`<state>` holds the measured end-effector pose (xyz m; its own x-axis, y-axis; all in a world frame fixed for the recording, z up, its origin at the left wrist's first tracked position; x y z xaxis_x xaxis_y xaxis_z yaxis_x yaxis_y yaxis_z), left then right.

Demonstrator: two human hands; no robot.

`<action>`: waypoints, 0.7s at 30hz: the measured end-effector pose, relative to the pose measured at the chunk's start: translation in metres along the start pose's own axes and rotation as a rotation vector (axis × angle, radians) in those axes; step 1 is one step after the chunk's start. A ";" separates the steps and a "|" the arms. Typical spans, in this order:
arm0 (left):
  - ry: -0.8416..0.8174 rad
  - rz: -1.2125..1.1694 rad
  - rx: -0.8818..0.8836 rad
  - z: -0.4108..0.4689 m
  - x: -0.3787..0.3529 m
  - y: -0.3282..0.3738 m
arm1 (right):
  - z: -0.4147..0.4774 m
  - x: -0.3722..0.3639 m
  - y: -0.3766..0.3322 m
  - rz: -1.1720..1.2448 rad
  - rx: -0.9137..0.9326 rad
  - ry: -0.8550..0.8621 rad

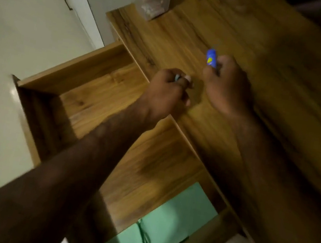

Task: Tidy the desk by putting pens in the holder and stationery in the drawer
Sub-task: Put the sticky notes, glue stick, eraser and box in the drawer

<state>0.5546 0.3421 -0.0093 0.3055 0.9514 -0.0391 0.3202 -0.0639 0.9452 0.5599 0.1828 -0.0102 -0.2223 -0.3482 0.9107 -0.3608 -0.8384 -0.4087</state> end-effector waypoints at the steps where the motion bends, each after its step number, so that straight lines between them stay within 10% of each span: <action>1: -0.015 -0.006 -0.009 -0.019 0.009 0.001 | -0.027 0.004 -0.011 0.021 0.005 0.001; 21: -0.070 0.009 -0.143 -0.137 0.083 0.041 | -0.198 0.032 -0.096 0.199 0.054 -0.070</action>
<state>0.4704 0.4598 0.0702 0.3710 0.9274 -0.0482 0.1879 -0.0242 0.9819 0.4084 0.3351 0.0465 -0.2205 -0.5360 0.8149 -0.2661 -0.7708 -0.5789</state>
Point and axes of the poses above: each hand's wrist, its own z-axis towards the middle knuckle, its own x-axis out of the back of the hand, y = z × x, the point moved 7 cm from there along z, towards the middle knuckle, and after that the axes turned 14 degrees about -z, right-handed, at the moved point
